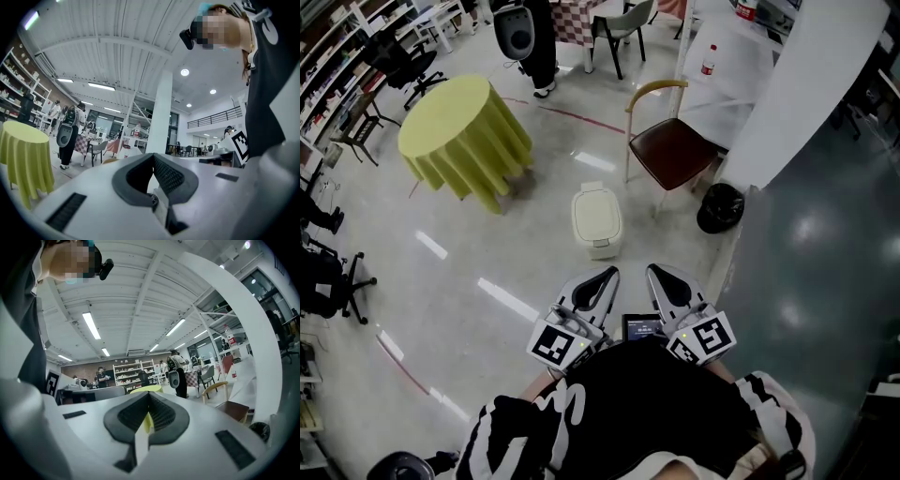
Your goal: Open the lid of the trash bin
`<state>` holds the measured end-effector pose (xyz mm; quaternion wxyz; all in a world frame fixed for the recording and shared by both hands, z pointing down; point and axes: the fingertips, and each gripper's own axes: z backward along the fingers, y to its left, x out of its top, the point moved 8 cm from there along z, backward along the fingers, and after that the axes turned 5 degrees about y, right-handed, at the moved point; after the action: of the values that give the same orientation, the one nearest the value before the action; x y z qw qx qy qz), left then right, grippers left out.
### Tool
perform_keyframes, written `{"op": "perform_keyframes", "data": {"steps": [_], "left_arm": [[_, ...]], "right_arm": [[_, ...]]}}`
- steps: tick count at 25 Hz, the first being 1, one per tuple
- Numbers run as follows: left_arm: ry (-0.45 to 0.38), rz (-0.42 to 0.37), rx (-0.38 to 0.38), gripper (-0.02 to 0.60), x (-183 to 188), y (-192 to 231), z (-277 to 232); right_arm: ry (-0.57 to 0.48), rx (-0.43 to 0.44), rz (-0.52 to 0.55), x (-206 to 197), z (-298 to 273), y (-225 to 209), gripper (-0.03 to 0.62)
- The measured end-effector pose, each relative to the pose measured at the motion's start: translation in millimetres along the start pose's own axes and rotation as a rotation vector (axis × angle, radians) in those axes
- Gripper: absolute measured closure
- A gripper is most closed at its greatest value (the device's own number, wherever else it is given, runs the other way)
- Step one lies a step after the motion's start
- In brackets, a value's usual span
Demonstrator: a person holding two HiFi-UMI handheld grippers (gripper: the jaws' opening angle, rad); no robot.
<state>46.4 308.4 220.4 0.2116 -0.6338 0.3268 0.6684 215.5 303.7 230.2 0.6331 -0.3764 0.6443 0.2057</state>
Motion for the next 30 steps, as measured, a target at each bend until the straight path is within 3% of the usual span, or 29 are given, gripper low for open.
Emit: {"op": "perform_keyframes", "data": {"steps": [15, 30], "left_arm": [[0.005, -0.006, 0.038, 0.574, -4, -10, -3], [-0.011, 0.032, 0.107, 0.574, -8, 12, 3]], "right_arm": [[0.015, 0.041, 0.0, -3, 3, -11, 0.591], [0.054, 0.09, -0.002, -8, -19, -10, 0.591]]}}
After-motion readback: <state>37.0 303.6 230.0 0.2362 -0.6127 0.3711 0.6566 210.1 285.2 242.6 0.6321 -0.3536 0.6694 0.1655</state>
